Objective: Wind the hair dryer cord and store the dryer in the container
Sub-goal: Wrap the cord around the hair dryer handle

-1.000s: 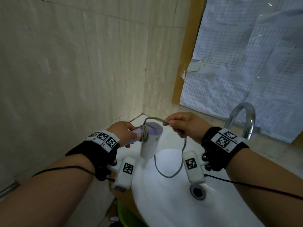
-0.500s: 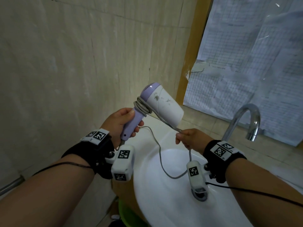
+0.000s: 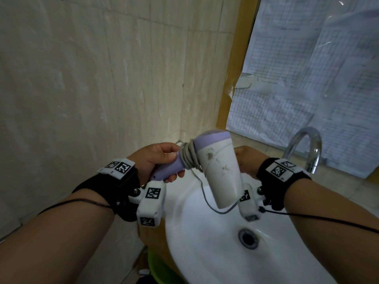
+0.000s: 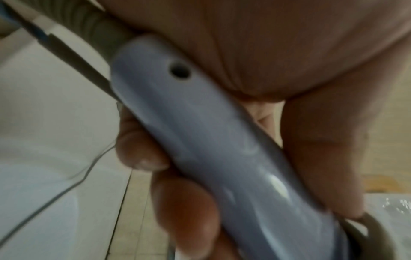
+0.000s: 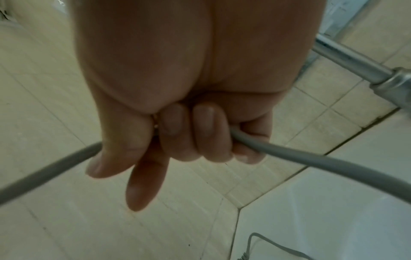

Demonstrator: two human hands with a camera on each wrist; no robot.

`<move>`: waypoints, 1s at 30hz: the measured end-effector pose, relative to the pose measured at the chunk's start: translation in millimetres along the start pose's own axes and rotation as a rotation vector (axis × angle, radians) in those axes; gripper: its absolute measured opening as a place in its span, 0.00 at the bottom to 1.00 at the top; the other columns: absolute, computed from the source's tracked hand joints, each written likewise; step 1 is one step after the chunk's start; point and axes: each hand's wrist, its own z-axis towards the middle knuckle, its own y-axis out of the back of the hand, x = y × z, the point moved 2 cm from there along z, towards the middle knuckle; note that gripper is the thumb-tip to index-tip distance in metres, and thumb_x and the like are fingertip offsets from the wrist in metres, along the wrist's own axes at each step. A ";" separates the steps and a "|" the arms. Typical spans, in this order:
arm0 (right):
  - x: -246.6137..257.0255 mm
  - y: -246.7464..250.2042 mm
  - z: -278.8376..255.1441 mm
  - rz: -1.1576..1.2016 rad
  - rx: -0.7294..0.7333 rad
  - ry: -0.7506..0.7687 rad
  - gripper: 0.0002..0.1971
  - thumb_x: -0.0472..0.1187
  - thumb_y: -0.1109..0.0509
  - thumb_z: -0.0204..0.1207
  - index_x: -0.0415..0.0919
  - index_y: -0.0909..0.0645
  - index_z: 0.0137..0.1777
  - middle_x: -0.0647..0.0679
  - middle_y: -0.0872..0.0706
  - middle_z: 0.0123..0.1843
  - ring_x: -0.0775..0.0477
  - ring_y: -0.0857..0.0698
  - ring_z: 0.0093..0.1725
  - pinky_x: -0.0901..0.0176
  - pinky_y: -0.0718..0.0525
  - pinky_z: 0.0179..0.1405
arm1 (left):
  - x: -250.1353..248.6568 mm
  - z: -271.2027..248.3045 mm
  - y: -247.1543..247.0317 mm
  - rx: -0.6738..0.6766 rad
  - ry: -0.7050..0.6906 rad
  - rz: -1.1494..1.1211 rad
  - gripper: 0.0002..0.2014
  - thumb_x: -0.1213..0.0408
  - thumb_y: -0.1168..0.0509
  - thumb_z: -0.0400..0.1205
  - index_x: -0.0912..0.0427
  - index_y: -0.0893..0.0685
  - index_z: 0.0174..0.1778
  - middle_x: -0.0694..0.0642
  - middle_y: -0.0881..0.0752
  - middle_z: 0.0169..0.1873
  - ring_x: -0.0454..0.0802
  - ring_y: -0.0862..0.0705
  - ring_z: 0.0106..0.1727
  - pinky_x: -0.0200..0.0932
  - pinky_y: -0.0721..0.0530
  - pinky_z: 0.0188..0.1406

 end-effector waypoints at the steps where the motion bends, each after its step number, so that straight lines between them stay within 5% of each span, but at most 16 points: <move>1: 1.3 2.5 0.8 0.042 -0.012 -0.007 0.22 0.48 0.27 0.57 0.26 0.14 0.40 0.30 0.18 0.36 0.40 0.23 0.36 0.54 0.23 0.39 | -0.5 -0.2 -0.4 0.028 0.022 0.031 0.30 0.50 0.18 0.52 0.63 0.17 0.43 0.67 0.13 0.27 0.55 0.19 0.21 0.40 0.21 0.20; 3: 4.6 9.0 1.6 0.098 -0.039 -0.017 0.08 0.40 0.25 0.64 0.41 0.13 0.25 0.37 0.22 0.28 0.43 0.27 0.28 0.61 0.25 0.27 | -1.1 0.3 -0.2 0.060 0.064 0.119 0.29 0.52 0.18 0.51 0.63 0.16 0.43 0.66 0.12 0.27 0.54 0.18 0.21 0.40 0.20 0.21; 4: 2.9 13.2 4.7 0.099 -0.039 -0.029 0.14 0.35 0.26 0.68 0.43 0.15 0.21 0.41 0.25 0.26 0.46 0.30 0.25 0.64 0.29 0.21 | -2.0 1.2 -0.4 0.063 0.089 0.184 0.27 0.56 0.19 0.51 0.62 0.16 0.44 0.65 0.12 0.27 0.53 0.17 0.22 0.40 0.20 0.22; 11: 24.8 6.2 2.8 -0.117 -0.041 -0.015 0.19 0.43 0.22 0.65 0.44 0.27 0.20 0.46 0.33 0.20 0.49 0.35 0.21 0.62 0.34 0.22 | -6.4 8.2 -7.8 0.014 0.299 0.934 0.08 0.56 0.28 0.68 0.40 0.16 0.41 0.46 0.09 0.27 0.42 0.13 0.29 0.38 0.20 0.39; 16: 39.1 -5.3 -1.9 -0.046 -0.052 0.054 0.11 0.41 0.29 0.70 0.43 0.19 0.26 0.48 0.28 0.20 0.48 0.31 0.23 0.62 0.31 0.23 | 0.2 13.7 -12.4 -0.254 0.301 1.036 0.08 0.54 0.31 0.69 0.40 0.17 0.43 0.43 0.13 0.23 0.38 0.15 0.25 0.29 0.23 0.26; 21: 45.3 -23.1 -9.8 0.176 0.104 0.157 0.08 0.35 0.35 0.76 0.38 0.18 0.37 0.49 0.28 0.23 0.52 0.33 0.21 0.65 0.34 0.18 | 5.7 16.6 -5.8 -0.536 0.206 0.752 0.10 0.56 0.32 0.73 0.50 0.19 0.50 0.53 0.12 0.31 0.44 0.15 0.25 0.28 0.31 0.11; 24: 39.0 -34.7 -13.5 0.210 0.177 0.181 0.11 0.35 0.39 0.80 0.44 0.17 0.40 0.49 0.28 0.26 0.53 0.32 0.21 0.66 0.31 0.20 | 10.1 15.4 -4.8 -0.639 0.170 0.363 0.09 0.62 0.34 0.78 0.59 0.22 0.52 0.59 0.14 0.30 0.46 0.18 0.20 0.33 0.29 0.16; 26: 32.4 -41.1 -15.0 0.226 0.212 0.171 0.13 0.36 0.40 0.81 0.47 0.17 0.41 0.50 0.28 0.25 0.54 0.30 0.21 0.66 0.29 0.22 | 10.6 15.0 -7.4 -0.665 0.119 0.138 0.10 0.62 0.37 0.81 0.63 0.23 0.55 0.61 0.15 0.34 0.51 0.17 0.27 0.38 0.25 0.23; 30: 20.5 -44.9 -18.5 0.246 0.214 0.146 0.13 0.39 0.41 0.82 0.45 0.17 0.41 0.50 0.29 0.24 0.54 0.28 0.22 0.66 0.25 0.26 | 5.6 9.1 -7.6 -0.603 0.009 -0.100 0.09 0.59 0.43 0.84 0.60 0.21 0.46 0.60 0.15 0.36 0.47 0.16 0.25 0.38 0.20 0.23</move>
